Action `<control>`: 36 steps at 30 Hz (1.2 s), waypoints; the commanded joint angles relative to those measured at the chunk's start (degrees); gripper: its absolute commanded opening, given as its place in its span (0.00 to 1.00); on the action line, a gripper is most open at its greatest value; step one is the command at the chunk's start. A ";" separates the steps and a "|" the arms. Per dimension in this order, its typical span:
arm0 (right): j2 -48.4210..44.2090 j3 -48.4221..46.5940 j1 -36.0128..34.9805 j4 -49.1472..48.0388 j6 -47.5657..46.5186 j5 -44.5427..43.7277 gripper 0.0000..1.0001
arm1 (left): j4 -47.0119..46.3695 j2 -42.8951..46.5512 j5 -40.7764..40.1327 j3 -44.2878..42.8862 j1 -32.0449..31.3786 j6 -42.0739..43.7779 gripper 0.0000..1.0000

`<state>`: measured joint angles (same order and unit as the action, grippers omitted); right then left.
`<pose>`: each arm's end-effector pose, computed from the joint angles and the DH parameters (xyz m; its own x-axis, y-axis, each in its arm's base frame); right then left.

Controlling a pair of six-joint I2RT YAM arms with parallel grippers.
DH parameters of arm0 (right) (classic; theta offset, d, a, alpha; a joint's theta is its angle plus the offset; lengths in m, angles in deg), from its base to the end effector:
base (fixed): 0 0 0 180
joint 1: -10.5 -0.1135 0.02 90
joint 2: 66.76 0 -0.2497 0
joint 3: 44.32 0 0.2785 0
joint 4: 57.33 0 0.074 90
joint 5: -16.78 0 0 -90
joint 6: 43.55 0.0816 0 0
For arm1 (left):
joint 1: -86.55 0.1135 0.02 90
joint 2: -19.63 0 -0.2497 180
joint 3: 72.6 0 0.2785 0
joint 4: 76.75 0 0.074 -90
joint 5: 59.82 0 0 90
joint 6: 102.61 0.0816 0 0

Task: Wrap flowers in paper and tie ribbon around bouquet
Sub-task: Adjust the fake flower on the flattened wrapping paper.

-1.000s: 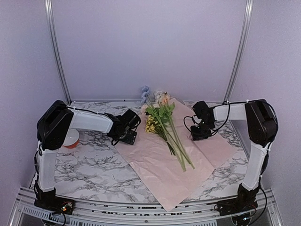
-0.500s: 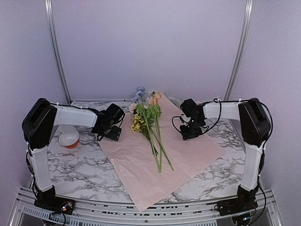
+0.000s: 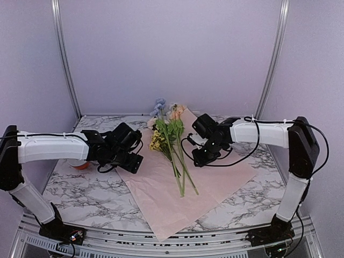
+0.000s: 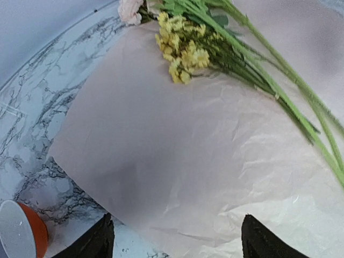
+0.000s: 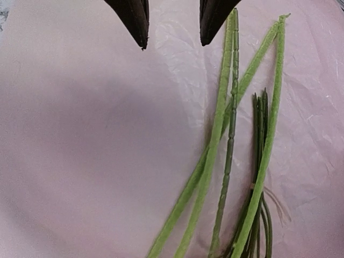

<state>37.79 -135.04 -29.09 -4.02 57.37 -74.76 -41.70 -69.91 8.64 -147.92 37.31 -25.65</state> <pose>0.3201 0.2619 0.1453 -0.8164 -0.4294 -0.3861 -0.4831 0.8742 0.0493 0.2746 -0.2726 0.1812 -0.6057 0.3812 -0.6984 0.4224 0.8979 0.1238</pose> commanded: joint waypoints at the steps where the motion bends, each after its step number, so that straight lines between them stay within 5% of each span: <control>1: 2.07 2.95 -2.04 1.15 1.61 -0.04 0.30 | 9.89 0.55 4.01 6.43 -0.78 -7.68 0.78; 11: 4.83 5.33 -6.20 -3.76 3.01 4.11 0.28 | 9.43 -0.49 10.86 14.35 -5.74 -12.46 0.58; 30: 3.91 4.47 -6.37 -8.91 1.92 21.58 0.27 | 2.24 -3.01 16.86 12.16 -10.90 -8.25 0.58; 36: -0.76 5.00 -6.37 -5.90 2.10 20.02 0.28 | 2.20 0.53 17.17 12.50 -10.94 -7.06 0.59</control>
<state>42.25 -129.56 -35.25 -11.23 59.71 -55.66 -38.83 -72.25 24.88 -134.58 26.60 -34.26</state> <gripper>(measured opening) 0.275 0.582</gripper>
